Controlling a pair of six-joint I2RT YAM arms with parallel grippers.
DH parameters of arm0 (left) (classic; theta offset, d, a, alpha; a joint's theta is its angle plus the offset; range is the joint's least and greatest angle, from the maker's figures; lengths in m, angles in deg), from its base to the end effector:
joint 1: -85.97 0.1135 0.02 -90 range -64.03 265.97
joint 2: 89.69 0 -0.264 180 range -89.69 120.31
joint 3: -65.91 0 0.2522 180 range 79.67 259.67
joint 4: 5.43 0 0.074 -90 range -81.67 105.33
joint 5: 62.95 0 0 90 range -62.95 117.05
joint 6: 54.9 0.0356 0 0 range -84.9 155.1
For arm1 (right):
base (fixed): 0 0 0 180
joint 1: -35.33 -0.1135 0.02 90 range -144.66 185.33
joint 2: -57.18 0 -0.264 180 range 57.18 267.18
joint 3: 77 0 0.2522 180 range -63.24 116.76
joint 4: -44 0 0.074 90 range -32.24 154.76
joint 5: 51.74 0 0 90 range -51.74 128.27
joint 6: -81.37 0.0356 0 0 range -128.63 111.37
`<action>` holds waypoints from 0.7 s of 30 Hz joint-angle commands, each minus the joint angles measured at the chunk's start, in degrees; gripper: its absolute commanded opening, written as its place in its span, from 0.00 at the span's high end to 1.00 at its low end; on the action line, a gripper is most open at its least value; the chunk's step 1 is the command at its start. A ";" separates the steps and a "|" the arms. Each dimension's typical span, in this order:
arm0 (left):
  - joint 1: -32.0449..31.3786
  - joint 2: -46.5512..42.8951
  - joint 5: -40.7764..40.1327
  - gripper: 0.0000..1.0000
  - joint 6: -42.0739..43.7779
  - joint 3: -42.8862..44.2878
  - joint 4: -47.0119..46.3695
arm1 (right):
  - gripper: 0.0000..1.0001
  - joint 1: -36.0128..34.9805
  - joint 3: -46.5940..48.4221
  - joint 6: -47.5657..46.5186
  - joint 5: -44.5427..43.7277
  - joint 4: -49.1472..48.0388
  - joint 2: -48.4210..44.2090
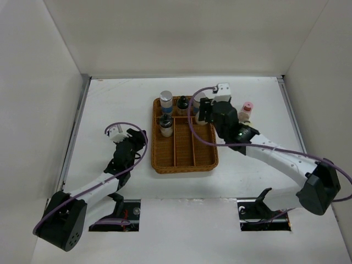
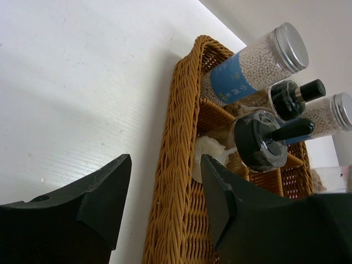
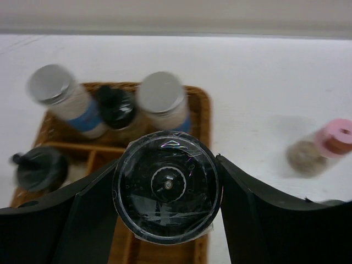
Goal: Organize the condiment bottles
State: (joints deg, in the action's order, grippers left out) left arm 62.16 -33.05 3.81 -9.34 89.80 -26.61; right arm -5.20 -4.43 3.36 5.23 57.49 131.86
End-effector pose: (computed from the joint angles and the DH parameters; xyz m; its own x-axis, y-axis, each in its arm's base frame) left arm 0.1809 -0.0644 0.1762 -0.1431 -0.6401 -0.7549 -0.1161 0.7683 -0.6294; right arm 0.2424 0.1817 0.3309 -0.2302 0.0323 -0.9726 -0.1001 0.9934 0.0567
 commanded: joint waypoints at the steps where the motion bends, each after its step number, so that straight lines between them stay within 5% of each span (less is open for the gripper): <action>1: 0.74 -0.57 0.57 0.48 -0.73 -0.29 -3.29 | 0.46 -5.37 4.12 0.58 2.80 -7.19 3.44; 21: 0.92 0.13 1.89 0.46 -1.08 -0.29 -4.08 | 0.45 -7.32 10.19 -1.97 5.09 -17.92 23.93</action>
State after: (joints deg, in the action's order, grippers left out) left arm 63.08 -32.68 5.12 -9.91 89.78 -27.09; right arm -13.13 2.02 2.05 11.48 48.02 154.85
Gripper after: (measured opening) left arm 0.539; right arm 0.710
